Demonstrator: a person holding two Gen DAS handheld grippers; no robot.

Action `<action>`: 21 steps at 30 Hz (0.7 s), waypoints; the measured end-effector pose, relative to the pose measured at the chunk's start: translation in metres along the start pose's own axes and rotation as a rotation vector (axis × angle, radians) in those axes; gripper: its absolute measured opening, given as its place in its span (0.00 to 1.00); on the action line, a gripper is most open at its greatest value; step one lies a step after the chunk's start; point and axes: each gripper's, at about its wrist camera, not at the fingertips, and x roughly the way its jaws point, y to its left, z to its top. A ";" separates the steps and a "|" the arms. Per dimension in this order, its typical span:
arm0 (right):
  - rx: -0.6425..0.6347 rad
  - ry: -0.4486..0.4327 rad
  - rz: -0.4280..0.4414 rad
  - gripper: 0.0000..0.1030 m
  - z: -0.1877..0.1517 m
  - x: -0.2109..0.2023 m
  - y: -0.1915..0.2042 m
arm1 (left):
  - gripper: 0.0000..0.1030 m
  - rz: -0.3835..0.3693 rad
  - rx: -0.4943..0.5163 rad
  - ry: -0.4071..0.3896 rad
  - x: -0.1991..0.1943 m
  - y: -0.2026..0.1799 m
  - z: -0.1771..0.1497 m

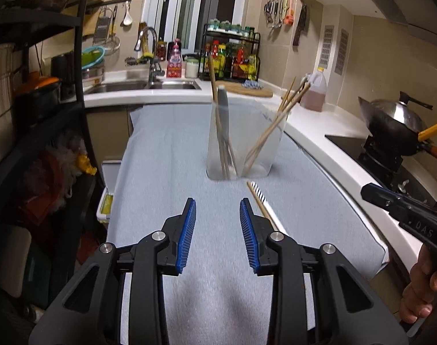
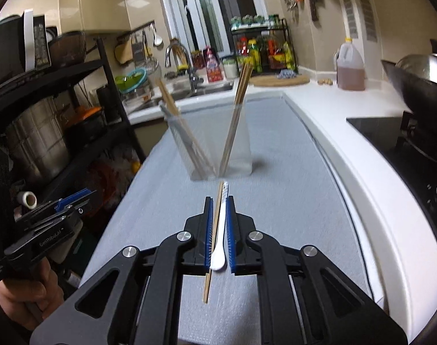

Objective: Organize utensils
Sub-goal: 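Grasp the white spoon handle with the right tool while the left tool grasps the last chopstick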

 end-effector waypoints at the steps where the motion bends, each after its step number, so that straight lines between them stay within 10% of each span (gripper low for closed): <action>1: 0.001 0.023 0.006 0.11 -0.005 0.006 0.002 | 0.30 -0.001 -0.002 0.003 0.001 0.001 -0.001; 21: 0.060 0.295 -0.065 0.21 -0.056 0.106 0.005 | 0.30 -0.021 0.000 0.001 -0.001 0.013 -0.012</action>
